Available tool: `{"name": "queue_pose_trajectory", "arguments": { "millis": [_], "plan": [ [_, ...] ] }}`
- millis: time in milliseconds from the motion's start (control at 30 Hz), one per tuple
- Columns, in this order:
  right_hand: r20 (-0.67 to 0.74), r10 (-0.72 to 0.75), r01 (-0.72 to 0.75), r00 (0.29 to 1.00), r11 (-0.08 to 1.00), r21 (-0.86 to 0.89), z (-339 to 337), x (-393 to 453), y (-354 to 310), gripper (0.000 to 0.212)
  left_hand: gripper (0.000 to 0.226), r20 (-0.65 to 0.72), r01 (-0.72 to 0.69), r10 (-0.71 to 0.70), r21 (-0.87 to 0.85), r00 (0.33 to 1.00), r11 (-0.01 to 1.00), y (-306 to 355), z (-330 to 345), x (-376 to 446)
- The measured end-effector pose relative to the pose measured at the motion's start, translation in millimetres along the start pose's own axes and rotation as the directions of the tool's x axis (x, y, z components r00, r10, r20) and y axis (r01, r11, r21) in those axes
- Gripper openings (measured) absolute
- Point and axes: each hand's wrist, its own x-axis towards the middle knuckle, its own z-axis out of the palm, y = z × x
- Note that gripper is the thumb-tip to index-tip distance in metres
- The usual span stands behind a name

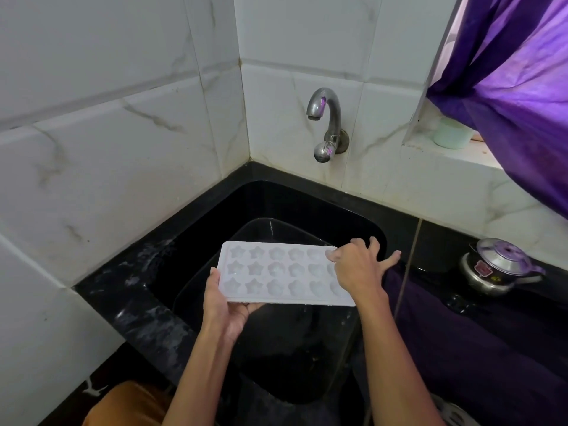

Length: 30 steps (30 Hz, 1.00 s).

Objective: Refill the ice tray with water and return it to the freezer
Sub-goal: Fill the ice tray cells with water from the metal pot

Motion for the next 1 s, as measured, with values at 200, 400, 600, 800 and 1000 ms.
{"name": "queue_pose_trajectory", "arguments": {
  "millis": [200,400,600,800,1000],
  "plan": [
    [0.003,0.001,-0.001,1.0,1.0,-0.015,-7,0,2,0.034,0.05,0.001,-0.002,0.002,0.006,1.0,1.0,-6,2,-3],
    [0.015,0.005,-0.005,1.0,1.0,-0.006,-2,-4,-1,0.03,0.05,-0.018,-0.016,0.016,-0.001,1.0,1.0,-4,-3,-4],
    [-0.016,-0.037,0.035,0.999,0.998,-0.059,3,-4,-5,0.024,0.052,-0.016,-0.022,0.022,-0.004,1.0,1.0,-10,-3,-3],
    [-0.032,-0.024,0.022,0.999,0.998,-0.062,4,-4,3,0.038,0.05,-0.035,-0.034,0.034,-0.015,0.999,0.999,-13,-7,1],
    [-0.055,-0.039,0.033,0.998,0.993,-0.115,6,-8,0,0.036,0.05,-0.034,-0.018,0.017,-0.038,0.999,0.999,-18,-9,2]
  ]
}}
